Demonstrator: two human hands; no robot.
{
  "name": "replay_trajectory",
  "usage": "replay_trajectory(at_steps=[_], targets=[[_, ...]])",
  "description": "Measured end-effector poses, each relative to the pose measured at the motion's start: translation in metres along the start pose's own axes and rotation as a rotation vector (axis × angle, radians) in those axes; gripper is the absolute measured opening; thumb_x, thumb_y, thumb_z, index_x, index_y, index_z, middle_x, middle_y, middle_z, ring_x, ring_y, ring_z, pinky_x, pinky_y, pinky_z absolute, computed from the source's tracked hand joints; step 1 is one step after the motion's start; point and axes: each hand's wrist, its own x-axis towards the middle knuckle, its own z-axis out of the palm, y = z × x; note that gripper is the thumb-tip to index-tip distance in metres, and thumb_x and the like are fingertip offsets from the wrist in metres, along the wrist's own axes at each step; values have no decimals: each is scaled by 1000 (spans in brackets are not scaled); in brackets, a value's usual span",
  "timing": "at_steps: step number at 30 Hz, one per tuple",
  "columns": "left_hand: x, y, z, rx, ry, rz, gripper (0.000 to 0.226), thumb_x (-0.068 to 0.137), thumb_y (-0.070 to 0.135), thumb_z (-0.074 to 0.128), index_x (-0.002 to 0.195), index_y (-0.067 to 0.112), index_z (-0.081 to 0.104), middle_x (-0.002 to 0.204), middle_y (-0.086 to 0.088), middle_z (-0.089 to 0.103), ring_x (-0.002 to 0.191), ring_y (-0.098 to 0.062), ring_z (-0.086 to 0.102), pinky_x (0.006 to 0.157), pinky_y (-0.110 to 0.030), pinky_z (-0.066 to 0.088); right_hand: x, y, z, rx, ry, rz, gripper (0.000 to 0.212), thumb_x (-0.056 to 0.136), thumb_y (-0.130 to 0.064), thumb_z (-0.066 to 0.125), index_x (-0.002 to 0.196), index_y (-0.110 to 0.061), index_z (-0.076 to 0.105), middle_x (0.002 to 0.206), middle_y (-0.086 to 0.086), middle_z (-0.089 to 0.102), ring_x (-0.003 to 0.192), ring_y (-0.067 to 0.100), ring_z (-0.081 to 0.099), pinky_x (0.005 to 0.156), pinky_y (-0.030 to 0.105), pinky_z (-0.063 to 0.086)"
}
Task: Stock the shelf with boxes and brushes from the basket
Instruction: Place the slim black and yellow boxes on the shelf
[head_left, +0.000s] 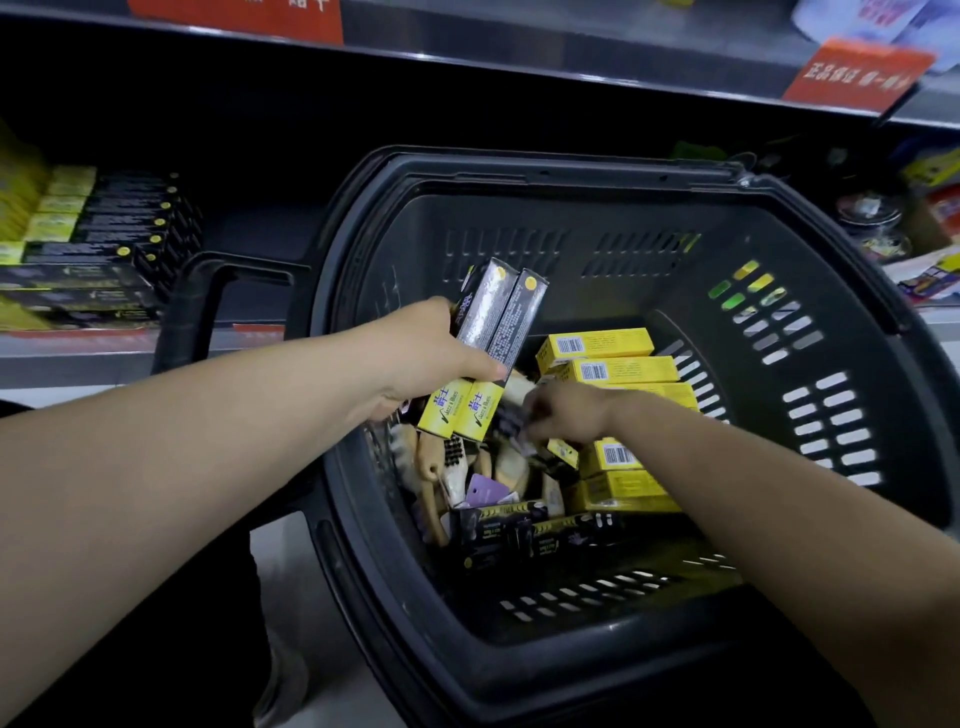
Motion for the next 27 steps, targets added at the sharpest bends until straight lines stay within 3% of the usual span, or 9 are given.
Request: replay_trajectory(at_steps=[4,7,10,12,14,18,23,25,27], targets=[[-16,5,-3,-147,-26,56,62,77,25,76,129,18,42,123,-1,60,113,-17,57,98,-33,43,-37,-13,-50,762,313,-90,23,78,-29,67,76,-13,51,76,9,44,74,22,40,71,32,32],[-28,12,-9,-295,3,87,61,79,23,73,132,19,42,121,-2,63,110,-19,60,101,-41,44,-68,-38,-70,1077,252,-282,21,71,-30,66,77,-13,53,74,6,55,69,19,51,71,33,40],[-39,22,-21,-422,37,134,54,81,20,70,130,15,47,116,-3,67,107,-19,64,99,-41,47,-87,-72,-74,1123,225,-377,28,79,-41,66,87,-14,70,82,0,71,74,12,66,70,27,53],[-47,28,-30,-479,43,150,50,81,22,69,127,15,51,111,-3,70,103,-18,66,97,-40,48,-91,-92,-76,1163,307,-354,53,82,-46,61,106,1,63,91,8,71,78,17,66,68,26,55],[-55,30,-41,-506,56,155,48,80,23,69,125,16,54,106,-3,73,97,-19,69,90,-36,53,-95,-111,-81,1181,367,-345,53,88,-40,56,111,7,57,92,12,67,77,20,64,62,26,55],[-75,27,-71,-529,30,164,39,79,23,67,118,19,59,100,-4,74,88,-19,72,63,-28,58,-97,-142,-95,1207,382,-396,25,87,-28,62,98,-11,47,90,6,66,73,14,67,56,29,54],[-92,-2,-123,-591,107,150,38,68,27,70,105,20,66,94,-8,75,78,-22,73,53,-31,56,-81,-183,-108,1006,271,-377,70,78,-32,72,132,-47,31,117,3,65,107,20,63,83,41,55],[-95,-17,-148,-596,162,117,38,66,25,70,103,17,66,90,-10,75,74,-21,73,51,-30,56,-69,-202,-113,966,266,-382,57,79,-33,71,128,-40,44,114,-2,66,102,15,64,86,36,53],[-95,-32,-176,-574,220,78,40,65,24,70,104,14,65,86,-8,75,70,-19,72,51,-30,57,-52,-222,-118,991,275,-373,39,78,-34,72,113,-28,56,98,-4,68,85,12,67,74,28,53]])
